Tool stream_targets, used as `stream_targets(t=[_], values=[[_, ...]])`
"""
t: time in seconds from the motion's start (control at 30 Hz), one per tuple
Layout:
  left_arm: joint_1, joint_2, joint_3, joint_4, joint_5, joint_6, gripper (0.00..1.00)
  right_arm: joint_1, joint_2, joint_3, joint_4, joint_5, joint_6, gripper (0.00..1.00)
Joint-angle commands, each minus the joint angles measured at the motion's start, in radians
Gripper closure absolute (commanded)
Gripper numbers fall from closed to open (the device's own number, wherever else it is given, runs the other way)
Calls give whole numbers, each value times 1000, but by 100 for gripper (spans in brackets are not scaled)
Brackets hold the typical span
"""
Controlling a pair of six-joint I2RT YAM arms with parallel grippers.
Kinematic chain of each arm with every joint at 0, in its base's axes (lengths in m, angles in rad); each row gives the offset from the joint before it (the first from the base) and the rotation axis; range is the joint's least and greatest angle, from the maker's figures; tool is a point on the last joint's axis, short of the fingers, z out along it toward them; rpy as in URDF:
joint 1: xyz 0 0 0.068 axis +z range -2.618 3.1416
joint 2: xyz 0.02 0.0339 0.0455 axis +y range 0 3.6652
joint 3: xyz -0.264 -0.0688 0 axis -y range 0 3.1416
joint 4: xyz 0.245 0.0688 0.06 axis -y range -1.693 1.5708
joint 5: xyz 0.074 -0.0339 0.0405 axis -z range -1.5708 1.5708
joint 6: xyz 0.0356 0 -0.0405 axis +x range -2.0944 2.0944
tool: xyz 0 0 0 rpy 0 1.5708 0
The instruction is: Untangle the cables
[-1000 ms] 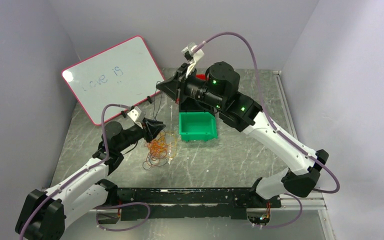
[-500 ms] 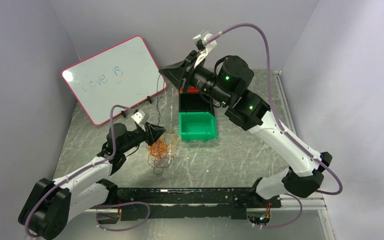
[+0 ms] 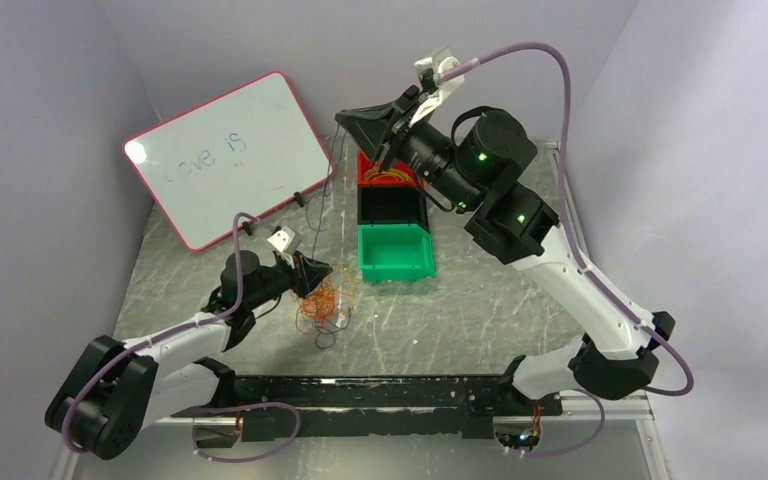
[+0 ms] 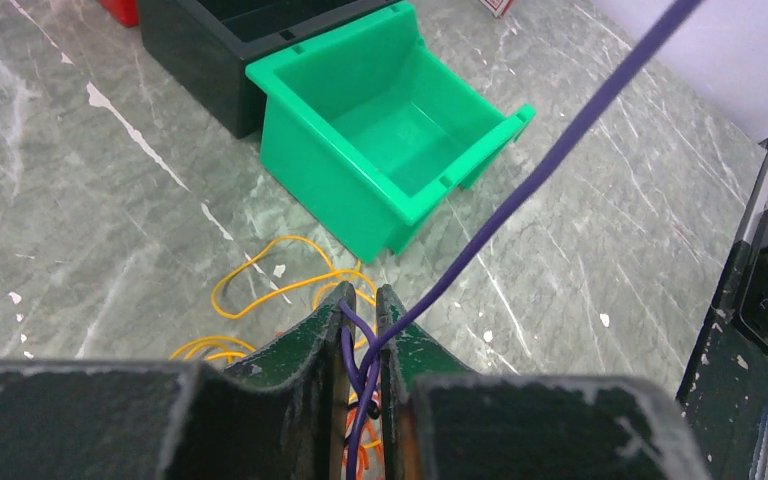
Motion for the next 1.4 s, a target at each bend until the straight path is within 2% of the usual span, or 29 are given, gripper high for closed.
stream_targets(t=[0.0,0.23,0.97,1.17,1.37], values=[[-1,15,-21,56,-17,0,81,-4,-52,33,78,66,-60,100],[0,24,-28,52,-30,1,82,-3,-89,42,109,168,-110,100],[-1,51,-34,50,-73,-2,84,-3,-229,-7,247,354,-268,100],[-1,55,-31,25,-123,-6,85,-4,-273,-32,286,407,-307,100],[0,31,-3,-21,-165,-21,77,-4,-265,-20,216,419,-305,100]])
